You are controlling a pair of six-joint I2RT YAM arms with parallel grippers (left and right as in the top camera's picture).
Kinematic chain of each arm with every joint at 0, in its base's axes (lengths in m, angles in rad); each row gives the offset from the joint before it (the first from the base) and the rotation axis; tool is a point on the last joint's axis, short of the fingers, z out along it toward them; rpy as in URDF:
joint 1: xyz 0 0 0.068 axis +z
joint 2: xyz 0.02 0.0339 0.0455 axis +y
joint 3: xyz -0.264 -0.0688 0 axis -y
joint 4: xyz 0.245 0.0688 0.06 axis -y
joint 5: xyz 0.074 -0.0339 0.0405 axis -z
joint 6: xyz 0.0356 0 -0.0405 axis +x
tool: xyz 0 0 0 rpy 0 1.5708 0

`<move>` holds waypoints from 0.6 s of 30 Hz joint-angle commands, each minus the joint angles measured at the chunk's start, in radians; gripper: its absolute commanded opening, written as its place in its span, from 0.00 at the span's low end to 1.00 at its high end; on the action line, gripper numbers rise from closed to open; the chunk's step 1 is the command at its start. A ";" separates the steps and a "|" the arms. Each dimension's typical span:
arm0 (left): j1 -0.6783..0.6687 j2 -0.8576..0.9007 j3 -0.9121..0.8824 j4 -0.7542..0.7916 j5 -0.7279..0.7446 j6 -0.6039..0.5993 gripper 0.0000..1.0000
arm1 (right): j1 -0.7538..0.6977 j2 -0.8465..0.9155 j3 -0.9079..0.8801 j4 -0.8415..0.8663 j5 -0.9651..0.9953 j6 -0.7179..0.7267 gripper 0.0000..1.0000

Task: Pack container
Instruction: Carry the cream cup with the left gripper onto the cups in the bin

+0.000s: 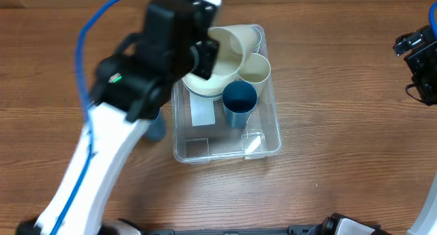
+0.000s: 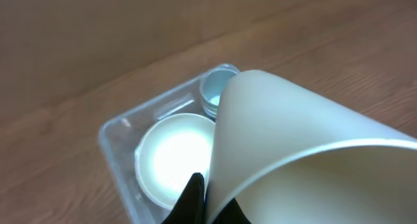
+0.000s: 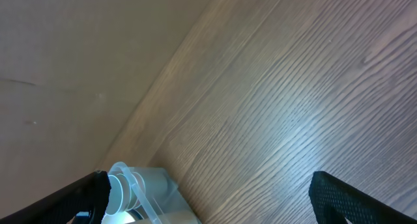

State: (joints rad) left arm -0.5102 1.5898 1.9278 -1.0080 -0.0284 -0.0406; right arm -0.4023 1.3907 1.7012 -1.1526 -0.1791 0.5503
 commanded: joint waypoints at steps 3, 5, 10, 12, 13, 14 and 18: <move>-0.056 0.161 0.013 0.022 0.007 0.034 0.04 | 0.002 -0.003 0.006 0.005 0.001 0.004 1.00; -0.069 0.179 0.013 0.023 0.042 0.034 0.04 | 0.002 -0.003 0.006 0.005 0.001 0.004 1.00; -0.075 0.200 0.013 0.027 0.047 0.034 0.09 | 0.002 -0.003 0.006 0.005 0.001 0.004 1.00; -0.075 0.195 0.031 0.025 0.047 0.026 0.26 | 0.002 -0.003 0.006 0.005 0.001 0.004 1.00; -0.075 0.194 0.048 0.016 0.047 0.026 0.31 | 0.002 -0.003 0.006 0.005 0.001 0.004 1.00; -0.075 0.194 0.085 -0.013 0.043 0.014 0.41 | 0.002 -0.003 0.006 0.005 0.001 0.004 1.00; -0.051 0.194 0.263 -0.224 -0.093 -0.084 0.59 | 0.002 -0.003 0.006 0.005 0.001 0.004 1.00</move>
State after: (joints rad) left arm -0.5762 1.7866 2.0689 -1.1393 -0.0185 -0.0448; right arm -0.4023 1.3907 1.7012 -1.1522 -0.1791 0.5503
